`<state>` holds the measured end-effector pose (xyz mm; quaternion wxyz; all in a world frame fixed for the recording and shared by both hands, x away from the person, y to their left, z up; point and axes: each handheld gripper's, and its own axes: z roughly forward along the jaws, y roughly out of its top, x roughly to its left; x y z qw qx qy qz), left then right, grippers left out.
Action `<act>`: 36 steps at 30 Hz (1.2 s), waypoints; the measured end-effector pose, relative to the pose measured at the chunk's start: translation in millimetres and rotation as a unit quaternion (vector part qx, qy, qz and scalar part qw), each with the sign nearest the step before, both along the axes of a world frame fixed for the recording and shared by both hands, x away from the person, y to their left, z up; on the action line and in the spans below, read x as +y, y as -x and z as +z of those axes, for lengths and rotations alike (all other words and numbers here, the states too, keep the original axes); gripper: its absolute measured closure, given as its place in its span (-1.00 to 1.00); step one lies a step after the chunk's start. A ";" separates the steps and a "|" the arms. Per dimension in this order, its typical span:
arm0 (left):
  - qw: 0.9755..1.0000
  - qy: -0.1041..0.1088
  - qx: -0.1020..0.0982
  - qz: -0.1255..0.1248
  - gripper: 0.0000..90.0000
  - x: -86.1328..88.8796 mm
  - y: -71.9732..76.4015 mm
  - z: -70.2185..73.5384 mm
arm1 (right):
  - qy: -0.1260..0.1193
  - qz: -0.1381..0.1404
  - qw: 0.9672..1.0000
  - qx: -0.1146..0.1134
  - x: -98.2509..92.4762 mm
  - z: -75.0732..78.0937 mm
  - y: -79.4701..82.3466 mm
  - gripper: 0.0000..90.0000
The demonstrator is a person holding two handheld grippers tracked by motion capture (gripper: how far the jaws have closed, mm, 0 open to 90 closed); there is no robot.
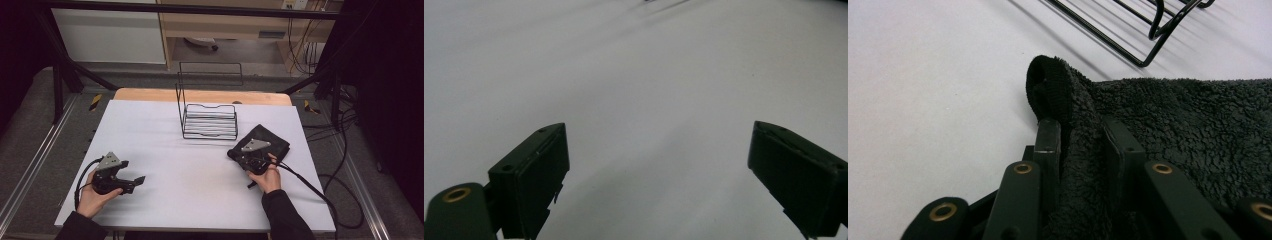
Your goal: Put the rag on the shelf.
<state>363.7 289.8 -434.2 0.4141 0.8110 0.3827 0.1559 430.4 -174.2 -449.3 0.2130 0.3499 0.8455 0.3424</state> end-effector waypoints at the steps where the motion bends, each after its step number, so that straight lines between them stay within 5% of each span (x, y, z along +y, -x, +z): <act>1: 1.000 0.000 0.000 0.000 -0.79 -0.1 0.0 0.0 | 0.001 0.000 1.000 -0.001 0.2 0.0 0.1 0.62; 19: 1.000 -0.001 0.000 -0.002 -0.78 -1.1 -0.4 0.2 | -0.017 0.003 1.000 -0.015 -2.3 10.6 7.1 0.75; 36: 1.000 -0.001 -0.001 -0.002 -0.78 -1.1 0.5 1.2 | -0.038 0.041 0.998 0.006 9.3 18.0 31.2 0.75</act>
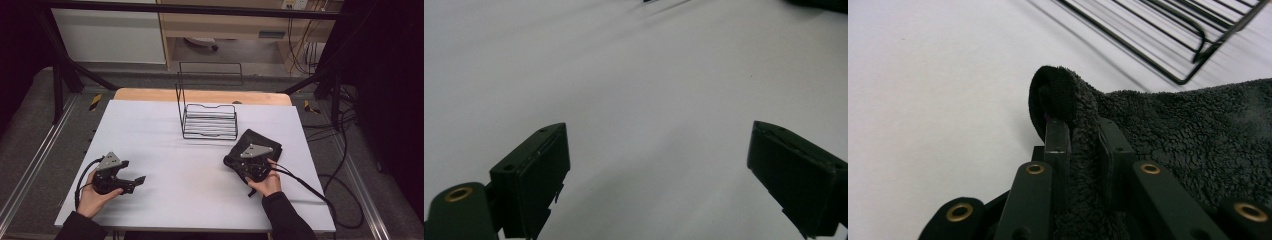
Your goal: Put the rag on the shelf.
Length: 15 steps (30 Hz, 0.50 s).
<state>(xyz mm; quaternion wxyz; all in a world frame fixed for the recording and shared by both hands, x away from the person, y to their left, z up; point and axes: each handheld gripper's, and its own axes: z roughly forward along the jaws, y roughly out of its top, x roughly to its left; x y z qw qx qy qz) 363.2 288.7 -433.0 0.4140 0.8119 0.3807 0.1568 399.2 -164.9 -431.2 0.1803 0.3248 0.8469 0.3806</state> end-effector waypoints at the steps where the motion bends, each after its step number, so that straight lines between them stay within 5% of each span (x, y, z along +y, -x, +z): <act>1: 1.000 0.000 0.000 0.000 -0.78 0.0 0.1 0.1 | 0.000 0.000 1.000 0.000 0.0 0.0 0.0 0.75; 15: 1.000 -0.001 -0.001 -0.002 -0.78 -0.6 0.7 0.7 | -0.001 0.056 0.998 0.008 23.8 1.1 17.3 0.75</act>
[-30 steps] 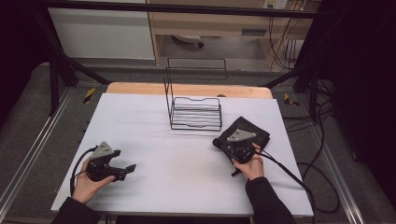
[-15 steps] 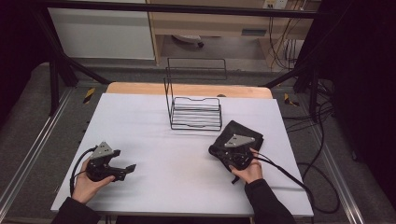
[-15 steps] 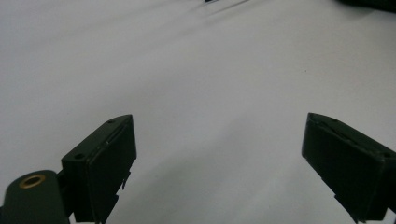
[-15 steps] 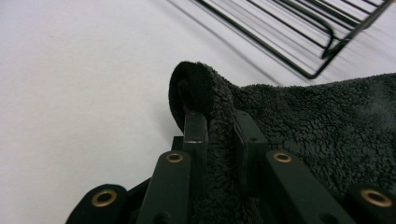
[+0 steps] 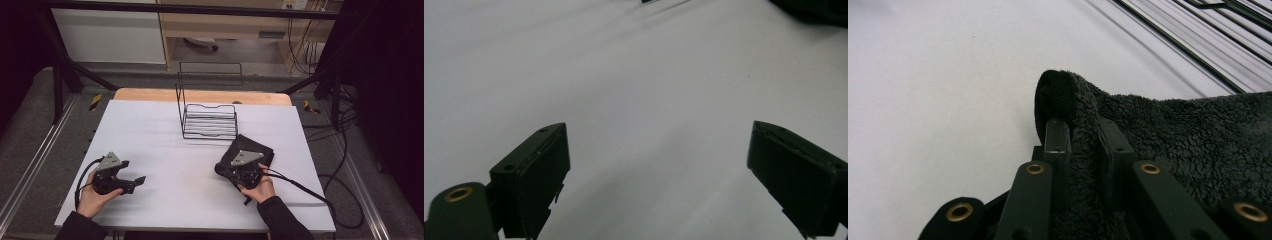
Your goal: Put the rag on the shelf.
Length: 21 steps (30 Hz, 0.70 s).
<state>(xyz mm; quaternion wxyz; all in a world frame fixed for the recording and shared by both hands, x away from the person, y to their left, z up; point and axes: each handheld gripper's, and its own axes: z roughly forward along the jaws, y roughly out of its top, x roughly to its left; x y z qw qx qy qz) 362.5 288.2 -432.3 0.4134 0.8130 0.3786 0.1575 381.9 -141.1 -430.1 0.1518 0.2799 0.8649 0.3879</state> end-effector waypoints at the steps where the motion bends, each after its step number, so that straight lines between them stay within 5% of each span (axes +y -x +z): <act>1: 1.000 0.000 0.000 0.000 -0.78 0.0 0.0 0.0 | 0.000 0.002 1.000 0.002 0.2 0.0 0.8 0.75; 8: 1.000 0.004 0.002 -0.002 -0.78 -2.0 1.4 1.6 | 0.026 0.017 0.999 0.015 3.9 -12.5 -0.9 0.63; 15: 1.000 0.009 0.007 -0.009 -0.79 -14.0 3.6 9.7 | -0.019 0.003 1.000 0.011 -5.6 -1.4 6.4 0.07; 21: 1.000 0.010 0.021 -0.020 -0.86 -38.8 -0.8 19.0 | -0.062 -0.090 0.994 -0.001 -47.3 9.3 16.4 -0.41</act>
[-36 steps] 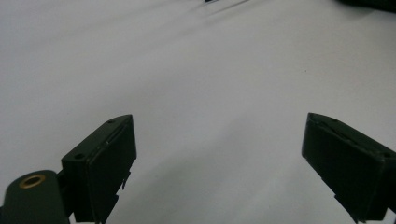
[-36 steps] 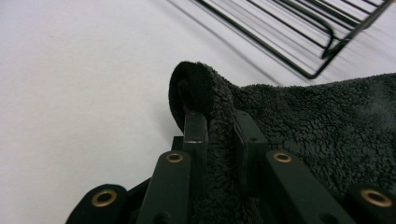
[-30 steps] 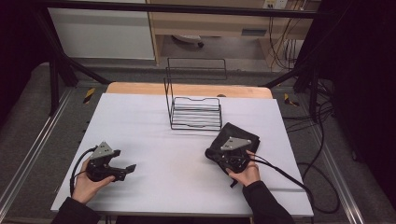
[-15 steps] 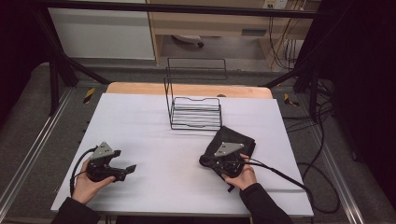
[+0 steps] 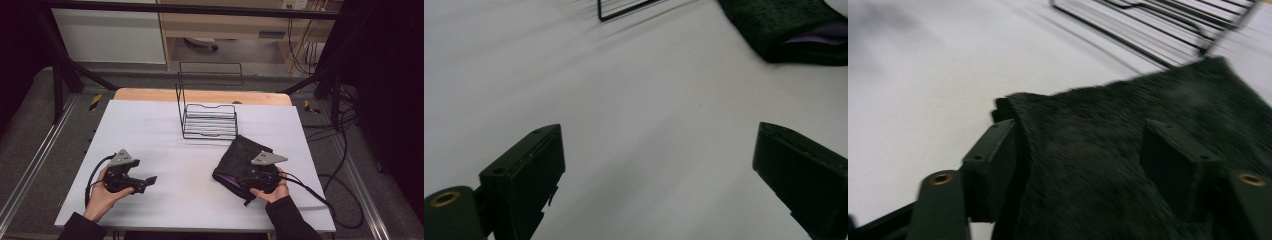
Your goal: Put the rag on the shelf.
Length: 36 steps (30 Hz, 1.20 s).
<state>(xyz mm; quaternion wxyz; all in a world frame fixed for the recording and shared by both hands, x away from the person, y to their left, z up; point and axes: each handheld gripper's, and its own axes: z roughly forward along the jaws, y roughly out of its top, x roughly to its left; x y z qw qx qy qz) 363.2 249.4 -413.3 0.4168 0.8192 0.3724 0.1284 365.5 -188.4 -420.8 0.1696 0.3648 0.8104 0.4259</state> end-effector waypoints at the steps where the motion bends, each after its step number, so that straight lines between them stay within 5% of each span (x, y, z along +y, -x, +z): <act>1: 1.000 0.002 0.004 -0.004 -0.86 -13.2 -2.3 3.1 | 0.000 -0.013 1.000 0.002 -4.8 -0.5 1.7 -0.48; 4: 1.000 -0.006 0.003 -0.017 -0.86 -28.6 -4.4 5.4 | 0.005 -0.040 0.999 0.021 -17.1 -4.1 3.2 -0.68; 11: 0.999 -0.014 0.004 -0.052 -0.80 -86.0 -16.4 13.6 | -0.001 -0.060 0.998 0.035 -33.7 -8.5 10.1 -0.73; 17: 0.998 -0.011 0.010 -0.064 -0.56 -128.4 -28.3 13.6 | -0.001 -0.062 0.997 0.048 -36.5 -14.6 23.1 -0.06; 22: 0.997 -0.015 0.025 -0.067 -0.30 -157.8 -37.8 4.6 | 0.017 -0.065 0.996 0.056 -34.5 -18.6 23.5 0.16; 25: 0.997 -0.034 0.032 -0.069 -0.22 -172.3 -41.9 -3.9 | 0.006 -0.062 0.996 0.061 -34.2 -18.7 24.8 0.30; 32: 0.994 -0.042 0.045 -0.085 -0.15 -188.3 -41.9 -16.6 | 0.009 -0.050 0.996 0.078 -29.0 -22.5 27.4 0.49; 36: 0.996 -0.038 0.038 -0.076 -0.12 -185.7 -43.9 -14.7 | 0.010 -0.059 0.994 0.087 -25.4 -24.8 28.1 0.83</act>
